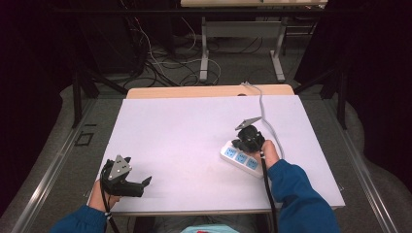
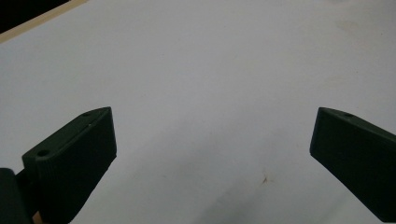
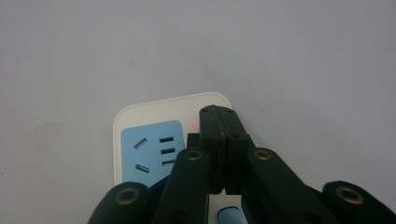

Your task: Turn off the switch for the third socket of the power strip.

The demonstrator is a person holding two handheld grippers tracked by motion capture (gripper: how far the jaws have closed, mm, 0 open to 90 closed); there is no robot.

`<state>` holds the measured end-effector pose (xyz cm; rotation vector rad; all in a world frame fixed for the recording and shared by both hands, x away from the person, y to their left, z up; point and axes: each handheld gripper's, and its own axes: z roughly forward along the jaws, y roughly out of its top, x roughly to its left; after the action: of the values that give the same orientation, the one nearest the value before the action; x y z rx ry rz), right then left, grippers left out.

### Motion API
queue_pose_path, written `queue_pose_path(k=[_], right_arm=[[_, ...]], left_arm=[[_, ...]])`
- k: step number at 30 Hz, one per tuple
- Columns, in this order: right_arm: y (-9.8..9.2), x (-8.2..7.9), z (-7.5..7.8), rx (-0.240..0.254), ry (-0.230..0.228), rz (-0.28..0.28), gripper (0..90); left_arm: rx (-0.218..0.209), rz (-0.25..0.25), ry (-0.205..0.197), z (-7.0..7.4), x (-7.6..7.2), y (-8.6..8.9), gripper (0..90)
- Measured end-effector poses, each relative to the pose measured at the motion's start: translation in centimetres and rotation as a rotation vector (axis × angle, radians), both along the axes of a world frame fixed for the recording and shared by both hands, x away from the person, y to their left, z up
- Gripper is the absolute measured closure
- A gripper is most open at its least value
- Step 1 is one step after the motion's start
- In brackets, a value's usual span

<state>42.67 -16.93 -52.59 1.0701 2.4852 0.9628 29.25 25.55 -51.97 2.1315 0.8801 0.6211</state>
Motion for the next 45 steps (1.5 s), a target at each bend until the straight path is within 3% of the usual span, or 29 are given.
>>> queue_pose_path(k=[26,28,30,31,40,45], right_arm=[[-0.13,0.05,-0.07,0.007,0.005,0.012,90.0],[-0.09,0.00,0.03,-0.006,0.029,0.004,90.0],[0.00,0.01,-0.17,0.016,0.007,-0.001,90.0],[0.01,-0.01,-0.12,0.003,0.001,-0.009,90.0],[-0.08,0.05,-0.19,0.021,0.004,0.011,90.0],[-0.01,-0.02,-0.12,0.000,0.001,0.001,90.0]], left_arm=[[-0.005,0.000,0.003,-0.01,0.01,-0.04,0.6],[-0.005,0.000,0.003,-0.01,0.01,-0.05,0.6],[-0.005,-0.003,0.004,0.00,0.01,-0.04,0.6],[-0.002,-0.001,0.000,0.01,0.02,-0.03,0.6],[-0.001,-0.001,-0.001,0.04,0.01,-0.01,0.6],[-0.001,0.000,-0.002,0.04,0.02,-0.01,0.6]])
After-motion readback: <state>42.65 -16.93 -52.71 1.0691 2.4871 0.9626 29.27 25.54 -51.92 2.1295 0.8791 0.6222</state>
